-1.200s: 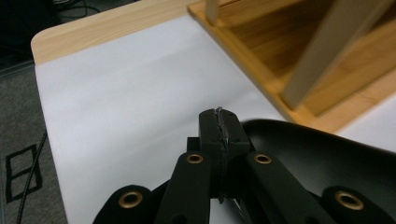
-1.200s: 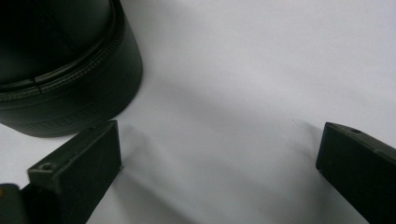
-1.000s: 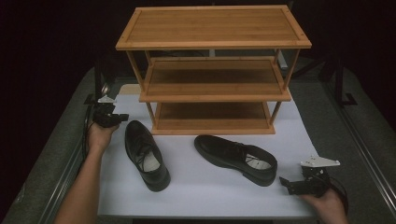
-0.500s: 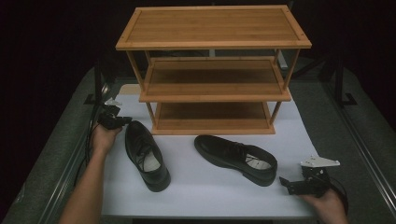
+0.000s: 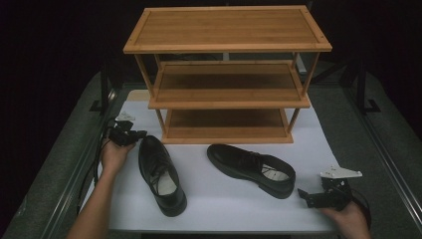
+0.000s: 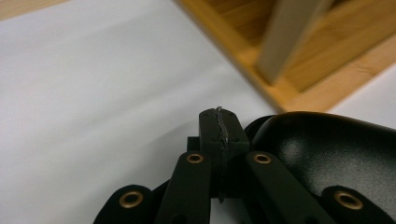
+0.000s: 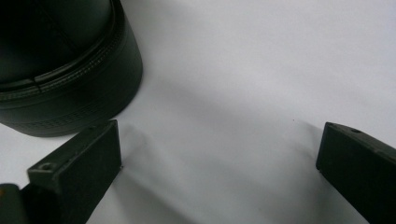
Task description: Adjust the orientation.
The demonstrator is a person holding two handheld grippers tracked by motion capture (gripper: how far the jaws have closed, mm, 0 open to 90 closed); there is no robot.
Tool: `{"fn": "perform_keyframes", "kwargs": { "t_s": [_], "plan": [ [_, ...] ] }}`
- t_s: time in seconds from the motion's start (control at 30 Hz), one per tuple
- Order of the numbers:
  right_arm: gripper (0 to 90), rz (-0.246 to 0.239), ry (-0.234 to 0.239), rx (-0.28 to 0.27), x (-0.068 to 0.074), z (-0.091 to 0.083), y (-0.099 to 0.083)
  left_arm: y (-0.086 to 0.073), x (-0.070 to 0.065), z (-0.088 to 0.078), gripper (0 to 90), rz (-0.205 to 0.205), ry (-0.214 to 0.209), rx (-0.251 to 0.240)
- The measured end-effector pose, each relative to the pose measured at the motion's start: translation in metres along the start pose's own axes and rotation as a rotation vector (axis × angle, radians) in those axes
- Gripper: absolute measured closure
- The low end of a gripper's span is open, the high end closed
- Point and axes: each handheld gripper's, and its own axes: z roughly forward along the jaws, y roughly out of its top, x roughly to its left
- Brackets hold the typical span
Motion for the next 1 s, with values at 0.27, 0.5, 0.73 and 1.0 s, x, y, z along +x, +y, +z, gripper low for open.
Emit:
{"fn": "perform_keyframes", "kwargs": {
  "t_s": [0.27, 0.5, 0.73, 1.0],
  "plan": [
    [0.0, -0.001, -0.001, 0.000, 0.000, 0.000, 0.000, 0.000, -0.027, 0.000, 90.0, 0.047, -0.024, -0.007],
    [0.0, -0.001, -0.001, -0.003, 0.000, 0.000, 0.000, -0.011, -0.022, -0.013, 90.0, 0.032, 0.003, 0.003],
    [0.0, -0.001, 0.000, -0.003, 0.000, 0.000, 0.000, -0.043, -0.033, -0.051, 90.0, 0.010, -0.005, -0.008],
    [0.0, -0.003, -0.001, -0.002, 0.000, 0.000, 0.000, -0.070, -0.058, -0.084, 90.0, -0.007, -0.066, -0.035]
  ]
}}
